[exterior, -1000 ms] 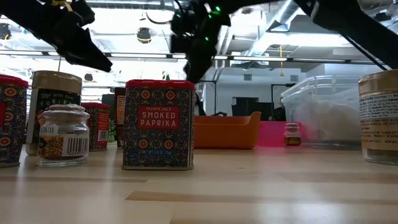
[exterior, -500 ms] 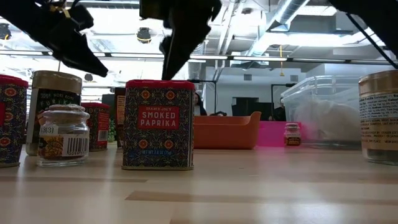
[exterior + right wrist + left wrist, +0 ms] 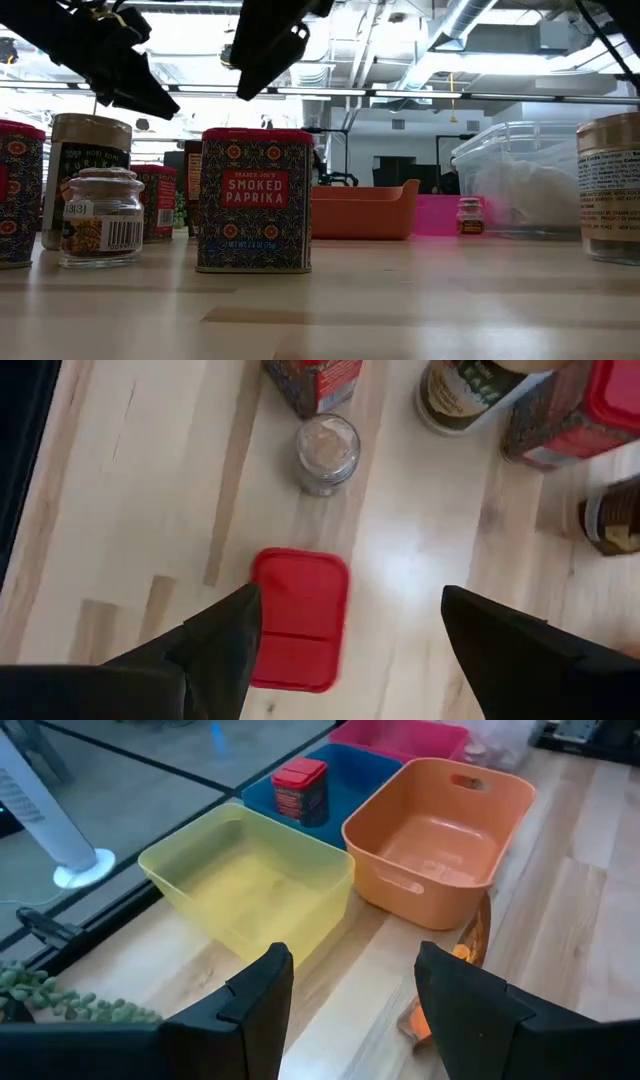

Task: Sort spices by type
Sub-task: Put the red seasoning can into the blue bin

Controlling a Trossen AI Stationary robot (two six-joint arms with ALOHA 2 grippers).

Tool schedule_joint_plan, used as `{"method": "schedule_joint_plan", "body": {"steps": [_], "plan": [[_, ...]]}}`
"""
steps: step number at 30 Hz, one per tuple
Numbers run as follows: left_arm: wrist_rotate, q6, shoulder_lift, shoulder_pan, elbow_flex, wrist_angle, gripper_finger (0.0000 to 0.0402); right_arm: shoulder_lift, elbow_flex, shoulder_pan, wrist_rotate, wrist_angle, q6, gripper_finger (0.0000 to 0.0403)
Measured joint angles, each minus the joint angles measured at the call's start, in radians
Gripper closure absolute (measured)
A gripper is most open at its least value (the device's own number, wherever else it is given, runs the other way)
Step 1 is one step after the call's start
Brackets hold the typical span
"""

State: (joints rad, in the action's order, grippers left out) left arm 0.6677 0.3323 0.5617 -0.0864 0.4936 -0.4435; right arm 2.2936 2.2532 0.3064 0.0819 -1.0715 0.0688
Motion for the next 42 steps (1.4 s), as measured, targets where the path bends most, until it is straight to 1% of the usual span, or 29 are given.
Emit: {"method": "schedule_joint_plan", "body": {"steps": [7, 10, 14, 20, 26, 31, 34, 39, 42], "plan": [[0.001, 0.005, 0.0, 0.0, 0.0, 0.0, 0.0201, 0.001, 0.0, 0.075, 0.119, 0.013, 0.183, 0.0072], [-0.003, -0.007, 0.0, 0.0, 0.0, 0.0, 0.0201, 0.029, 0.001, 0.086, 0.128, 0.013, 0.232, 0.0067], [-0.028, -0.02, 0.0, 0.0, 0.0, -0.001, 0.0201, 0.089, -0.002, 0.085, 0.131, 0.009, 0.245, 0.005], [-0.034, -0.05, 0.0, 0.0, 0.0, -0.014, 0.0201, 0.102, 0.0, 0.062, 0.134, 0.019, 0.285, 0.0031], [-0.08, -0.083, 0.0, 0.0, 0.0, -0.022, 0.0201, 0.1, 0.004, 0.069, 0.146, 0.031, 0.33, 0.0037], [-0.086, -0.085, 0.0, 0.0, 0.0, -0.022, 0.0201, 0.1, 0.004, 0.078, 0.167, 0.036, 0.351, 0.0042], [-0.111, -0.085, 0.0, 0.0, 0.0, -0.021, 0.0201, 0.101, -0.002, 0.078, 0.169, 0.008, 0.376, 0.0042], [-0.116, -0.084, 0.0, 0.0, 0.0, -0.022, 0.0201, 0.101, -0.002, 0.078, 0.201, -0.005, 0.376, 0.0042], [-0.116, -0.083, 0.0, 0.0, 0.0, -0.022, 0.0201, 0.101, -0.002, 0.078, 0.203, -0.011, 0.371, 0.0043]]}}
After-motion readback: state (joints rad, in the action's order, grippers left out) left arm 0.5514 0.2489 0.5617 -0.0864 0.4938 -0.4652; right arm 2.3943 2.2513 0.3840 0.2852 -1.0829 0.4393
